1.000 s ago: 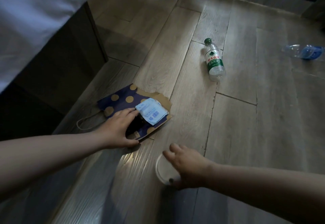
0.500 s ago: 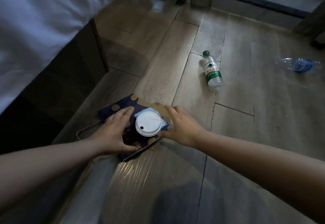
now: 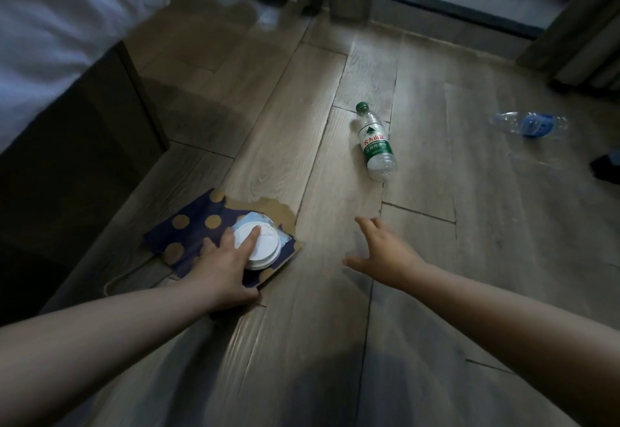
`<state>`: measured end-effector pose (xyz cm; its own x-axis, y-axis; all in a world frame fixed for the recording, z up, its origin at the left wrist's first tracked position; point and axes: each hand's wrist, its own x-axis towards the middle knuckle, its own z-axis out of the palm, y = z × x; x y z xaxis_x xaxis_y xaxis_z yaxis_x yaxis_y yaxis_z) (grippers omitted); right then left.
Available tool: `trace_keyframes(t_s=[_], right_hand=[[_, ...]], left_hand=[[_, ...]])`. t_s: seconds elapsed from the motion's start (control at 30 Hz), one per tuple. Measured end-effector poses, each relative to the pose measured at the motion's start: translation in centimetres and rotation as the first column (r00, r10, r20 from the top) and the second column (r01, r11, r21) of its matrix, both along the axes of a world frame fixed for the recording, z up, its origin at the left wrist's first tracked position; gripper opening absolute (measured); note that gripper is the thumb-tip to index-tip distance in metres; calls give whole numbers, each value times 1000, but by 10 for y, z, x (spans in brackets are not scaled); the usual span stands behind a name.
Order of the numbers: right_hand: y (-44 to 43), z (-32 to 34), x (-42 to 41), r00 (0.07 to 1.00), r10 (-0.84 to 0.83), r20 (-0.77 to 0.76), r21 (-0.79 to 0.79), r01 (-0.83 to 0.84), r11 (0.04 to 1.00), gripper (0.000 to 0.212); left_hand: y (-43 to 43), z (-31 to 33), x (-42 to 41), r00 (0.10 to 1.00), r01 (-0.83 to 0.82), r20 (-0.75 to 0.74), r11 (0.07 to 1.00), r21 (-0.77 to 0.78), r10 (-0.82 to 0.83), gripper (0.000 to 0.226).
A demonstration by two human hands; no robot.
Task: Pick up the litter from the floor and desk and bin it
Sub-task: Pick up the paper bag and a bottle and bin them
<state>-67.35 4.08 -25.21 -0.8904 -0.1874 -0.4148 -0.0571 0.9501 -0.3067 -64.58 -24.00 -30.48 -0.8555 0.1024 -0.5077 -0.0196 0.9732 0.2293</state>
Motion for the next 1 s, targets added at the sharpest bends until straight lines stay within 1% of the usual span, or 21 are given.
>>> trace_keyframes(t_s=[0.13, 0.27, 0.37, 0.43, 0.53, 0.63, 0.73, 0.87, 0.93, 1.0], right_hand=[[16, -6, -18, 996, -92, -18, 16, 92, 996, 86], [31, -11, -42, 976, -216, -39, -19, 215, 976, 84], [44, -17, -63, 949, -307, -76, -67, 302, 951, 82], [53, -21, -78, 930, -349, -113, -68, 343, 937, 80], [65, -30, -98, 911, -385, -148, -52, 381, 923, 82], [68, -42, -114, 900, -405, -161, -69, 399, 914, 84], [66, -51, -128, 887, -425, -181, -135, 405, 904, 90], [54, -53, -152, 834, -508, -214, -308, 436, 846, 101], [44, -54, -161, 824, -525, -213, -342, 440, 830, 101], [36, -56, -164, 824, -528, -205, -343, 445, 827, 95]], left_hand=[[13, 6, -26, 996, -46, -80, 999, -4, 46, 98], [45, 10, -44, 994, -28, -105, 999, -19, 26, 91], [65, 8, -48, 993, -9, -121, 999, -53, 3, 89], [70, 6, -49, 991, -6, -136, 995, -100, -8, 90], [74, 5, -48, 984, 12, -175, 985, -170, -43, 93], [74, 4, -48, 978, 18, -201, 984, -177, -54, 94], [73, 2, -50, 976, 20, -212, 989, -149, -52, 94], [73, 1, -50, 973, 23, -225, 990, -142, -54, 93], [73, 1, -50, 973, 24, -222, 988, -154, -58, 93], [72, 0, -50, 974, 25, -217, 986, -165, -61, 93]])
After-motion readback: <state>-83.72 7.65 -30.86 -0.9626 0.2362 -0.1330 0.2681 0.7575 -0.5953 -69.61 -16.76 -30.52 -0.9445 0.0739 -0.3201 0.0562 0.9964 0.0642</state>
